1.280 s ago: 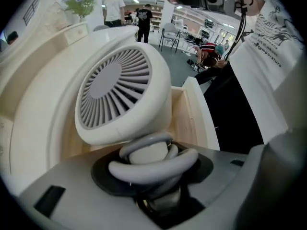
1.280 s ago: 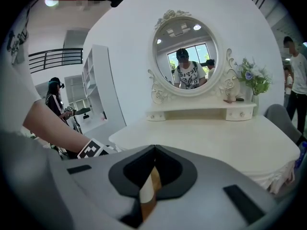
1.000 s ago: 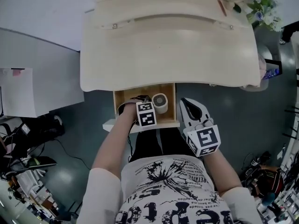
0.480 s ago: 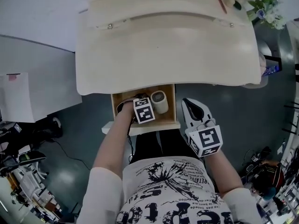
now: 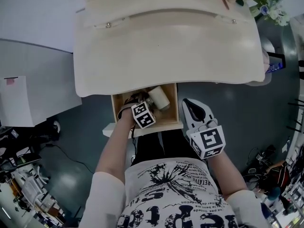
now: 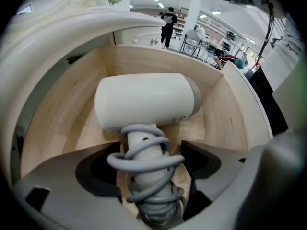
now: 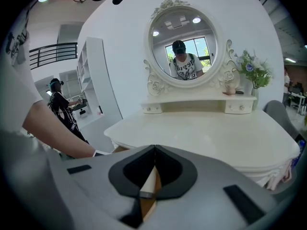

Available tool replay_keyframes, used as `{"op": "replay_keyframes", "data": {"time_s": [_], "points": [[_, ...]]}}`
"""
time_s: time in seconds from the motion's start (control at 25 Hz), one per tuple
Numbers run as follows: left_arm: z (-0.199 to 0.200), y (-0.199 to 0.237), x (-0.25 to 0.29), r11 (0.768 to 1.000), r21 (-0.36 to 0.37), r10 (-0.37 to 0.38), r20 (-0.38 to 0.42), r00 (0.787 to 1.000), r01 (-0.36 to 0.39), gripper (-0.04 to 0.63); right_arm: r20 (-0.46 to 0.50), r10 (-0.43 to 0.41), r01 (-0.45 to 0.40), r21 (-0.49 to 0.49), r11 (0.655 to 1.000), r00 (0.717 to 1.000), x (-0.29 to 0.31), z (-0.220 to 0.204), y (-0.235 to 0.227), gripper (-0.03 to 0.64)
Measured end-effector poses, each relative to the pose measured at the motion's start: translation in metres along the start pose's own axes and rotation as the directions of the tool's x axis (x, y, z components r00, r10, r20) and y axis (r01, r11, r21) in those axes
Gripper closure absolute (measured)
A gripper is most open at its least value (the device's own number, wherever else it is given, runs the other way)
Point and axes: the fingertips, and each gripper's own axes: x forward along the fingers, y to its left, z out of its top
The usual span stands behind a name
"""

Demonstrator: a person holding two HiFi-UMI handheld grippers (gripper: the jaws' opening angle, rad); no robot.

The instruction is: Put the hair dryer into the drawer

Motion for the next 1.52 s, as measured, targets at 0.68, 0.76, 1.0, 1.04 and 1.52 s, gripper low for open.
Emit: {"op": "replay_keyframes", "data": {"time_s": [0.68, 0.76, 1.0, 1.04, 1.52], "points": [[0.001, 0.022, -0.086, 0.955, -0.016, 0.292, 0.196, 0.936, -0.295, 0.218, 0.058, -0.014, 0.017, -0.038, 0.999, 0.998, -0.014, 0.025, 0.023, 0.601], [0.008, 0.03, -0.112, 0.904, -0.053, 0.423, 0.246, 0.872, -0.424, 0.568, 0.072, -0.02, 0.023, -0.041, 0.999, 0.997, -0.018, 0.031, 0.025, 0.601], [0.027, 0.022, -0.165, 0.892, -0.175, 0.452, 0.329, 0.829, -0.417, 0.577, 0.125, -0.031, 0.04, -0.069, 0.997, 0.992, -0.035, 0.053, 0.032, 0.601], [0.03, 0.023, -0.176, 0.889, -0.225, 0.456, 0.341, 0.822, -0.4, 0.577, 0.135, -0.032, 0.043, -0.075, 0.996, 0.99, -0.038, 0.056, 0.033, 0.601], [0.072, 0.018, -0.363, 0.751, -0.528, 0.659, 0.561, 0.501, -0.396, 0.577, 0.312, 0.004, 0.054, -0.178, 0.983, 0.95, -0.069, 0.108, 0.052, 0.601]]}}
